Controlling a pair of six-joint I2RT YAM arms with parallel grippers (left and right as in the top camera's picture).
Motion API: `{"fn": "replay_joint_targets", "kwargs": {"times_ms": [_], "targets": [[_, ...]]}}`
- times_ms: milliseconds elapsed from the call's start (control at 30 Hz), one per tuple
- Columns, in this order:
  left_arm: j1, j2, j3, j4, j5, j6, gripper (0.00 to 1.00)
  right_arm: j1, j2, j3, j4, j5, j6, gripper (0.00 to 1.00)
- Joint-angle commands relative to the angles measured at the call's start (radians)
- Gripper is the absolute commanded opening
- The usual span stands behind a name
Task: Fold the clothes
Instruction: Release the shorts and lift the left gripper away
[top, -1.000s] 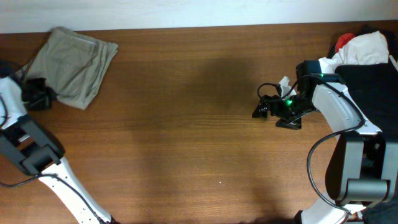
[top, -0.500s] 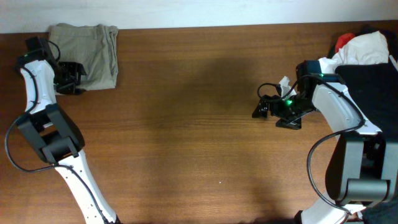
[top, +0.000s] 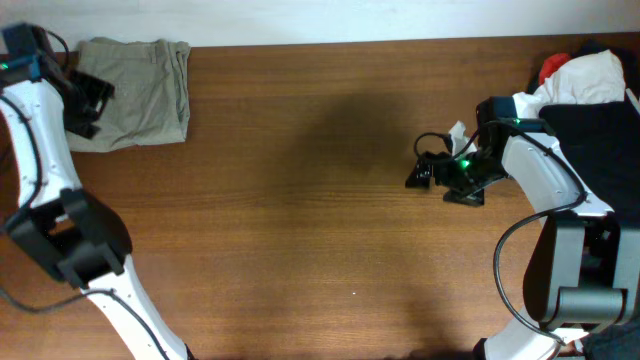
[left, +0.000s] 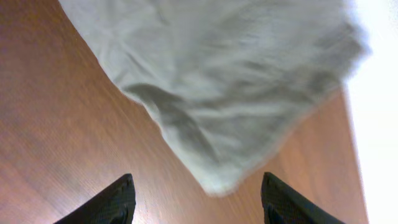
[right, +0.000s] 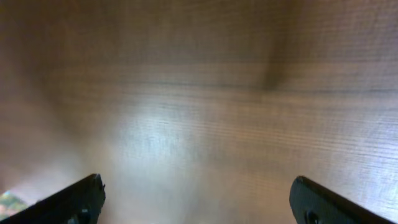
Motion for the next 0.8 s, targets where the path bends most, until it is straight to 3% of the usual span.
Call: {"fn": "replay_joint_targets", "kwargs": {"times_ms": [0,67,167,333,400,567,767], "targets": [[-0.045,-0.194,0.006,-0.097,-0.010,0.071,0.65,0.005,0.000,0.016,0.080,-0.003,0.008,0.99],[-0.071,-0.261,0.006,-0.163,-0.009,0.086,0.65,0.005,0.000,0.016,0.042,-0.135,0.010,0.99],[-0.132,-0.348,0.006,-0.207,0.011,0.256,0.65,0.005,-0.038,0.018,0.036,-0.405,-0.123,0.99],[-0.238,-0.369,0.006,-0.277,0.024,0.332,0.65,0.005,-0.389,0.018,-0.048,-0.267,-0.127,0.99],[-0.270,-0.369,0.006,-0.281,0.024,0.336,0.66,0.005,-0.687,0.017,-0.118,-0.097,-0.072,0.98],[-0.281,-0.369,0.006,-0.281,0.024,0.336,0.99,0.005,-1.188,0.017,-0.234,-0.035,-0.068,0.99],[-0.281,-0.369,0.006,-0.281,0.024,0.336,0.99,0.005,-1.457,0.017,-0.317,0.064,-0.068,0.99]]}}
